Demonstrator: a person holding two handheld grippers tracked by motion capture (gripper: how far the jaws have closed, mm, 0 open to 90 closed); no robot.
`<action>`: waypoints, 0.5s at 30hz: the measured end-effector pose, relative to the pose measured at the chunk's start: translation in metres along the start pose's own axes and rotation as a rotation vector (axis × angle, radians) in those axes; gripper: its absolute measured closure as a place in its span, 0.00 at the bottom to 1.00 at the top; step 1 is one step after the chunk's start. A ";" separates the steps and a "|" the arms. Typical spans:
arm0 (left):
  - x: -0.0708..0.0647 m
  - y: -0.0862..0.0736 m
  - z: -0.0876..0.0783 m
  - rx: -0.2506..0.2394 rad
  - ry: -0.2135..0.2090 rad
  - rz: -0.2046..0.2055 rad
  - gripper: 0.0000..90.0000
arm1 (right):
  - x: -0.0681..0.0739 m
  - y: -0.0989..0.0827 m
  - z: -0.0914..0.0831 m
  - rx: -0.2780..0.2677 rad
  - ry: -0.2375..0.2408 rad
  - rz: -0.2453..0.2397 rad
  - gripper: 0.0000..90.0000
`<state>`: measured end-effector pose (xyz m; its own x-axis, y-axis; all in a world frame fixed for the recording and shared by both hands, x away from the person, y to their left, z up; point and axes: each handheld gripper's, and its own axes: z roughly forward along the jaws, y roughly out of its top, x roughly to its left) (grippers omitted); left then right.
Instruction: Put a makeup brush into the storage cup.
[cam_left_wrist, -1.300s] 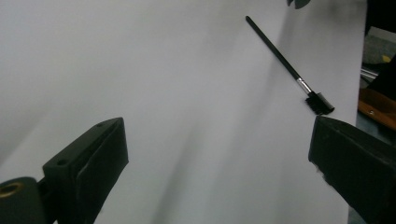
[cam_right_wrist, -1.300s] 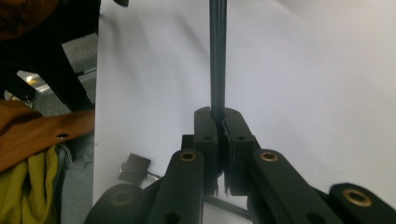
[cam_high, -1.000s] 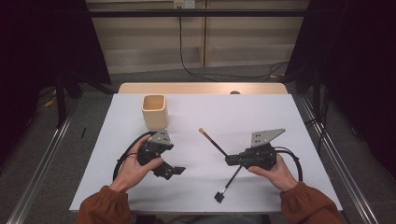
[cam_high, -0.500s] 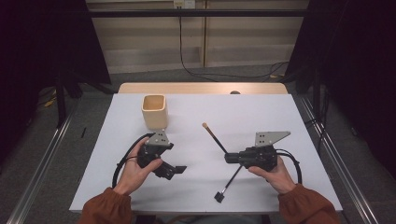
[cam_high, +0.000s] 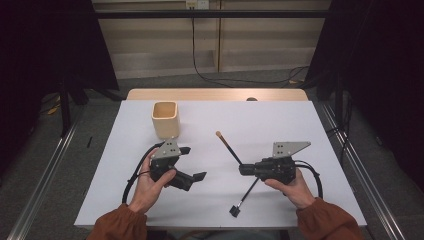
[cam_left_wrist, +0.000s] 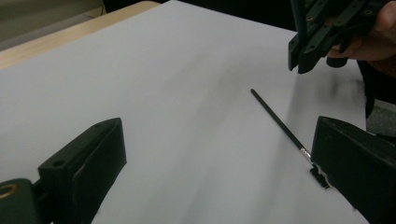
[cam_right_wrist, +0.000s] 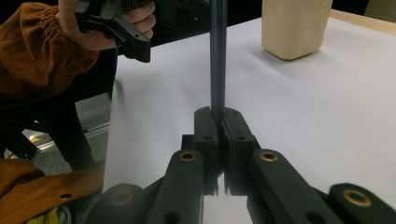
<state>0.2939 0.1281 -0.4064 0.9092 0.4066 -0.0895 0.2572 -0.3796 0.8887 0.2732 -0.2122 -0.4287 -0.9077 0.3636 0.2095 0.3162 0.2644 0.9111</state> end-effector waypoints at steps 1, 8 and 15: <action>0.000 0.001 0.000 -0.009 -0.002 0.000 0.03 | 0.000 0.000 0.000 -0.001 0.000 -0.002 0.96; -0.007 0.009 0.002 -0.093 -0.013 0.016 0.03 | 0.000 0.000 0.000 -0.012 -0.002 -0.009 0.96; -0.013 0.016 0.009 -0.114 -0.016 0.039 0.04 | 0.001 0.000 0.002 -0.009 0.003 -0.012 0.96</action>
<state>0.2894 0.1098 -0.3949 0.9233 0.3794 -0.0605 0.1835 -0.2973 0.9370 0.2725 -0.2102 -0.4294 -0.9123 0.3579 0.1992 0.3024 0.2604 0.9169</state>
